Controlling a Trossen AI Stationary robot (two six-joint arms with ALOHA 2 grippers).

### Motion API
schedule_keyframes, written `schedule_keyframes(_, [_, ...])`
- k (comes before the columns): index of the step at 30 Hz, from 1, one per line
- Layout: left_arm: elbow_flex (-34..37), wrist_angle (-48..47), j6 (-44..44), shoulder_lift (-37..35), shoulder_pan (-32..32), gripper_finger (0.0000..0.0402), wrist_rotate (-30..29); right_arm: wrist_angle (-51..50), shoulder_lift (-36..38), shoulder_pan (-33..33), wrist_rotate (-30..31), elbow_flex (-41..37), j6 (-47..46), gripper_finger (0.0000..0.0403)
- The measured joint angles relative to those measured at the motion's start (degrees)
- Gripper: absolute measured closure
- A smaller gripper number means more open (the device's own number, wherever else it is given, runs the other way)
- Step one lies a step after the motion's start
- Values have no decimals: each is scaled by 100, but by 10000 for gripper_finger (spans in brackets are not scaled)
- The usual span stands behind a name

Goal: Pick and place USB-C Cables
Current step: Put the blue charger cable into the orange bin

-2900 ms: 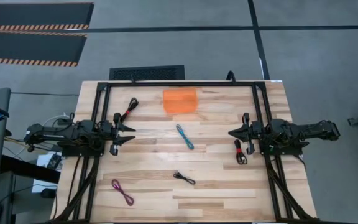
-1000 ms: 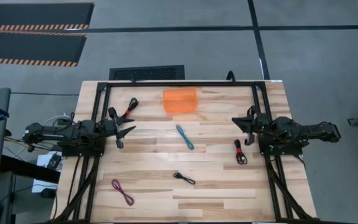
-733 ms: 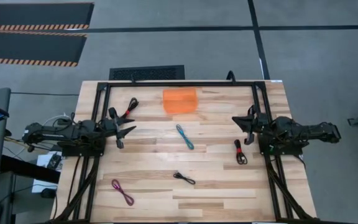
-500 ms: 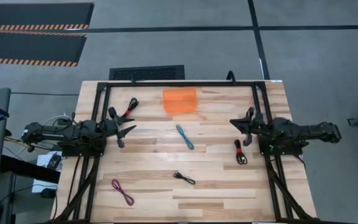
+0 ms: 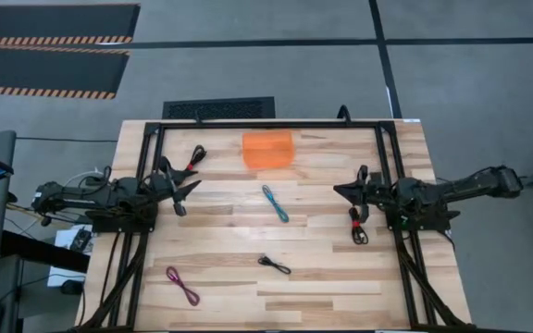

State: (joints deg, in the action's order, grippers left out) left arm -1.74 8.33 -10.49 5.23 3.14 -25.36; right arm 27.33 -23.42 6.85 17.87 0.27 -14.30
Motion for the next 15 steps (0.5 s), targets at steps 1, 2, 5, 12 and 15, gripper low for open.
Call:
schedule_keyframes(1, [1,146,-69,0,0,276,0,230,-198,50,0,0,-94,369])
schedule_keyframes(2, [0,288,-163,2,-1,276,2,480,-402,92,0,0,-190,368])
schedule_keyframes(5, [0,533,-424,2,-16,276,4,1162,-1059,153,-11,10,-389,358])
schedule_keyframes(12, [1,1066,-473,4,-361,276,325,1249,-2476,-81,305,777,-646,314])
schedule_keyframes(15, [0,1411,-475,39,-596,276,403,1012,-2916,-412,342,1465,-688,299])
